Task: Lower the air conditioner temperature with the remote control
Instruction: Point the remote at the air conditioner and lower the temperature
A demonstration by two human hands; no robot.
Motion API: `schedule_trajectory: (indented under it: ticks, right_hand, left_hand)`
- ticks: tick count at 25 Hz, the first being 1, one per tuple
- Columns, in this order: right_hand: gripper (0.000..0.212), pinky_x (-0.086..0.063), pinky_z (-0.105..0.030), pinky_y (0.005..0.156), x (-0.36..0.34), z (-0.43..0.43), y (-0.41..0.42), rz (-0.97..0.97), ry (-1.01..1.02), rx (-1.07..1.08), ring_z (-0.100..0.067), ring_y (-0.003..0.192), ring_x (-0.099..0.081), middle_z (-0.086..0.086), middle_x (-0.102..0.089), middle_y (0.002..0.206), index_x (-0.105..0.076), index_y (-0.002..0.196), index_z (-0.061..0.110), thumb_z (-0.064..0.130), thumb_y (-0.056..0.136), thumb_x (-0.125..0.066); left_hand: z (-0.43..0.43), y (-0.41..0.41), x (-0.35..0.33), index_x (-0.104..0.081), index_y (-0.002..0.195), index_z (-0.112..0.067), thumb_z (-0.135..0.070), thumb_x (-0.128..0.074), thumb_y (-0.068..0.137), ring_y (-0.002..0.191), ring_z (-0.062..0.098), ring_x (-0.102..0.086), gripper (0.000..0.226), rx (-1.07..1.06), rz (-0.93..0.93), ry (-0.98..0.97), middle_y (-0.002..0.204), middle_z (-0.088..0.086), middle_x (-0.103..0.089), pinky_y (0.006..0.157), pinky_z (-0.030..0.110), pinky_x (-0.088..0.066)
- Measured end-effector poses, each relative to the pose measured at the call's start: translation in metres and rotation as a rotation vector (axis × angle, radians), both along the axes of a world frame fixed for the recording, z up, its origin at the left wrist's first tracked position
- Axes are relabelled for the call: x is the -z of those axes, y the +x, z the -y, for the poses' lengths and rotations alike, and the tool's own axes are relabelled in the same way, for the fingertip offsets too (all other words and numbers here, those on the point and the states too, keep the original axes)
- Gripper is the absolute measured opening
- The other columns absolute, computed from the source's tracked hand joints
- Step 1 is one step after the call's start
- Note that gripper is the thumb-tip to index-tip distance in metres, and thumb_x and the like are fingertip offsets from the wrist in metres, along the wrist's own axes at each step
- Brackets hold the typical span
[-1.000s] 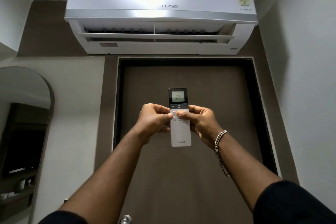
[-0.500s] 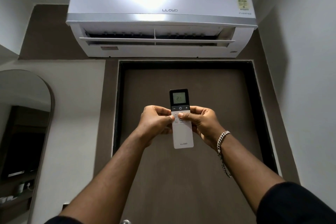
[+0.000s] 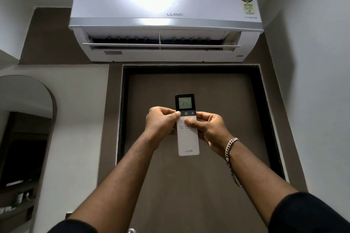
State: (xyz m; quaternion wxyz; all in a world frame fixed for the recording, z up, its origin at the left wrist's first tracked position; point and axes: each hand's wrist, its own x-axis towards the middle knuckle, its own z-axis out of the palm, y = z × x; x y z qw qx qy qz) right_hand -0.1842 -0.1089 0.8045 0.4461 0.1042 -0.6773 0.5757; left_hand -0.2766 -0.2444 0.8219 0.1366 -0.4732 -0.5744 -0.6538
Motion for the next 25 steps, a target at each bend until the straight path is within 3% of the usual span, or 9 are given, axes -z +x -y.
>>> schedule_trajectory:
  ticks: [3,6,11,17,25]
  right_hand:
    - [0.038,-0.061,-0.036,0.074,0.000,0.002,0.004,0.009,0.017,0.033,-0.024,0.089,-0.074,-0.015,-0.074,0.104,-0.063,0.112,0.002,0.008,0.077,-0.074]
    - [0.042,-0.061,-0.035,0.072,-0.002,0.003,0.009,0.003,0.022,0.043,-0.024,0.088,-0.075,-0.016,-0.075,0.104,-0.063,0.115,0.000,0.009,0.075,-0.076]
    - [0.044,-0.060,-0.042,0.081,-0.002,0.004,0.018,0.010,0.027,0.049,-0.029,0.096,-0.073,-0.017,-0.074,0.109,-0.063,0.118,0.002,0.011,0.077,-0.075]
    - [0.025,-0.061,-0.029,0.064,0.000,0.011,0.026,0.004,0.013,0.011,-0.018,0.079,-0.076,-0.009,-0.076,0.093,-0.067,0.101,0.009,0.007,0.077,-0.074]
    - [0.044,-0.061,-0.039,0.079,0.000,0.018,0.033,-0.002,-0.010,0.031,-0.028,0.094,-0.073,-0.017,-0.073,0.108,-0.060,0.120,0.001,0.009,0.078,-0.073]
  left_hand:
    - [-0.001,0.006,0.000,-0.067,0.082,-0.009,-0.027,-0.065,0.085,0.077,0.022,-0.075,0.018,-0.045,-0.014,0.034,0.085,0.014,-0.075,0.063,0.036,-0.062]
    - [-0.001,0.012,0.000,-0.066,0.082,-0.007,-0.026,-0.063,0.087,0.077,0.021,-0.074,0.020,-0.088,-0.060,0.031,0.086,0.013,-0.074,0.056,0.029,-0.061]
    - [0.003,0.022,-0.003,-0.065,0.085,-0.006,-0.025,-0.063,0.088,0.072,0.017,-0.074,0.020,-0.027,-0.037,-0.003,0.087,0.013,-0.074,0.049,0.022,-0.057]
    - [0.011,0.029,-0.003,-0.064,0.085,-0.009,-0.025,-0.064,0.086,0.080,0.024,-0.074,0.016,-0.032,-0.059,-0.024,0.088,0.014,-0.073,0.059,0.032,-0.062]
    - [0.016,0.039,-0.004,-0.058,0.076,-0.017,-0.025,-0.064,0.087,0.086,0.026,-0.073,0.015,-0.071,-0.129,-0.011,0.093,0.016,-0.072,0.065,0.037,-0.063]
